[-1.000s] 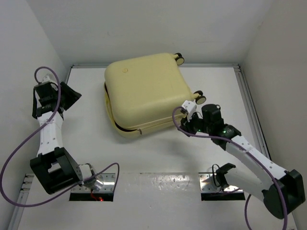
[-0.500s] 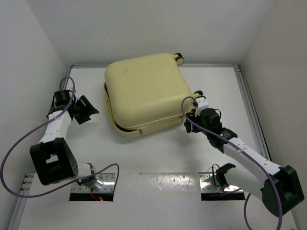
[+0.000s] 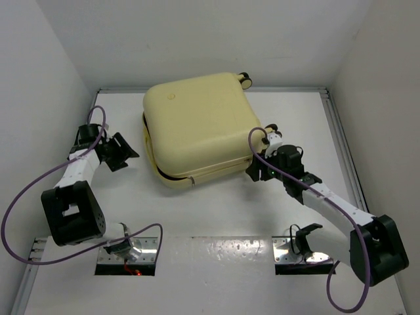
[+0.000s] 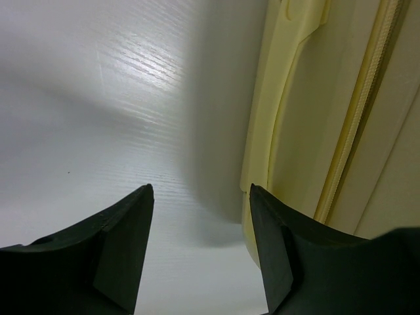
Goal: Pack the luggage
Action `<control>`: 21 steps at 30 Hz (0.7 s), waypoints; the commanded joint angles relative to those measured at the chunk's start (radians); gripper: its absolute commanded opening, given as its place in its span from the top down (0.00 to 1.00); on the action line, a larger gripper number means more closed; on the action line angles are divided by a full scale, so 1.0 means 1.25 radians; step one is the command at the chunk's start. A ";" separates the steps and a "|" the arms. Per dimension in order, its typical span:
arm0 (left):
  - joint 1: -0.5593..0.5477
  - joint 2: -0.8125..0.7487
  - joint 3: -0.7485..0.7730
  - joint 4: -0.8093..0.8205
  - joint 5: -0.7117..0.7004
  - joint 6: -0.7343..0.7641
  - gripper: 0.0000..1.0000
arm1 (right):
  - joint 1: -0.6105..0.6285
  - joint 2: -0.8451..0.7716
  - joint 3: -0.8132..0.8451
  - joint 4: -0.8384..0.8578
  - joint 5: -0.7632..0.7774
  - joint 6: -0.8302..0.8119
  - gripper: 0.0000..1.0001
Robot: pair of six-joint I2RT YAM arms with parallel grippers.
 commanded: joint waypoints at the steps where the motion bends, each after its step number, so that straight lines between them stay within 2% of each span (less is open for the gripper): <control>1: -0.004 0.007 0.023 0.016 0.013 -0.005 0.35 | 0.002 0.013 -0.020 0.077 -0.031 0.016 0.44; 6: -0.004 0.007 0.023 0.016 0.022 -0.005 0.35 | -0.017 0.049 -0.034 0.144 -0.041 0.026 0.44; 12: -0.004 0.021 0.023 0.024 0.022 -0.005 0.35 | -0.023 0.062 -0.049 0.242 -0.107 0.039 0.45; 18: -0.004 0.029 0.016 0.024 0.022 -0.005 0.35 | -0.019 0.063 -0.048 0.266 -0.136 0.047 0.50; 21: -0.004 0.029 0.016 0.024 0.022 -0.005 0.35 | -0.025 0.078 -0.051 0.275 -0.127 0.046 0.56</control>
